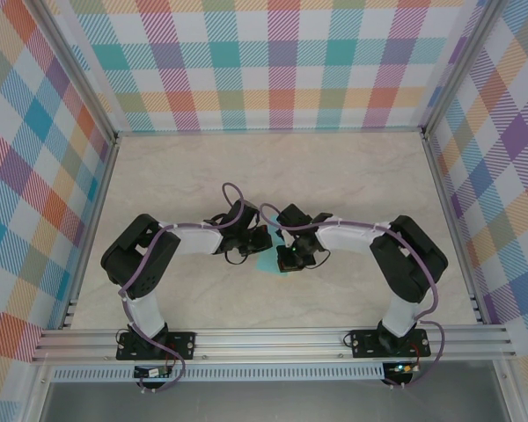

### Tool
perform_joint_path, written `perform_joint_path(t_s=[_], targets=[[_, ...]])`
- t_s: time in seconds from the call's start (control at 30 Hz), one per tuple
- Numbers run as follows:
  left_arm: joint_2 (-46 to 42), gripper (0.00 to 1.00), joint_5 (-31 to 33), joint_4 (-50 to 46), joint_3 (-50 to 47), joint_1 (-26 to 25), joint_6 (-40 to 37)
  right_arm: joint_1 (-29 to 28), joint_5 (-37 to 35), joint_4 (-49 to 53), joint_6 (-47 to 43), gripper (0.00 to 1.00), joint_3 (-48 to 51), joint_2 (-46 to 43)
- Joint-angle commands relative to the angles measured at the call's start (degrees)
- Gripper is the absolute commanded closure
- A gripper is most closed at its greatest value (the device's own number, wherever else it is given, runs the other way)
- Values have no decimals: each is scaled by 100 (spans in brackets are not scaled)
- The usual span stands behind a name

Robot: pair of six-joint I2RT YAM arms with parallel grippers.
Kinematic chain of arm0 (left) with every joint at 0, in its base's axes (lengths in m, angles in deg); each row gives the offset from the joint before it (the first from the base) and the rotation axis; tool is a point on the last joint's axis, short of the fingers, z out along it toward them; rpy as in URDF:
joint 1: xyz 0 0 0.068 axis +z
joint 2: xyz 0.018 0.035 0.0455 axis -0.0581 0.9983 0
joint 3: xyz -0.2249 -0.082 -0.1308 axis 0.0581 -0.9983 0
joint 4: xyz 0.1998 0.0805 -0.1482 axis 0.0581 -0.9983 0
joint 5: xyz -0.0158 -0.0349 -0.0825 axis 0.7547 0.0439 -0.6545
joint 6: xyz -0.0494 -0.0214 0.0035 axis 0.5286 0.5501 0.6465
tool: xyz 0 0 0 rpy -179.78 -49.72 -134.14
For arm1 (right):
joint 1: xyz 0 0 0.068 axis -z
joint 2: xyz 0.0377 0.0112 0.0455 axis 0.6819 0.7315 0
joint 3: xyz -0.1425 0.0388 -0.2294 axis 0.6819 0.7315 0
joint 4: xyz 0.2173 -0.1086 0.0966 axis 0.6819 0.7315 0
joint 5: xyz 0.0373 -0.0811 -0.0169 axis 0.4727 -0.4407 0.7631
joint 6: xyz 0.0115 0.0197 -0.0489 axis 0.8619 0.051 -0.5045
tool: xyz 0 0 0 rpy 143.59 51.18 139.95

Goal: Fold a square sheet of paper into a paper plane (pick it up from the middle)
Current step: Fold the triangle a second time at the center of the table.

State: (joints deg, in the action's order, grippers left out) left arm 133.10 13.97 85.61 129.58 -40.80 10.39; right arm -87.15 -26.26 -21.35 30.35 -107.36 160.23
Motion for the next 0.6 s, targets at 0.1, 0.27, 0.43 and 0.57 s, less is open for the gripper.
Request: perform_joint_path(t_s=[0.1,0.27,0.43,0.57], targets=[[344,100,613,-1078,-199,-5,-19,48,-20,527,-153,100,313,-242],[343,100,553,-1021,-197,-6,-24,48,79,437,-104,100,294,-308],[339,100,518,-1007,-189,-6,-25,57,75,203,106,100,10,-754],[322,100,495,-980,-197,-6,-3,66,58,-76,231,100,-28,-920]])
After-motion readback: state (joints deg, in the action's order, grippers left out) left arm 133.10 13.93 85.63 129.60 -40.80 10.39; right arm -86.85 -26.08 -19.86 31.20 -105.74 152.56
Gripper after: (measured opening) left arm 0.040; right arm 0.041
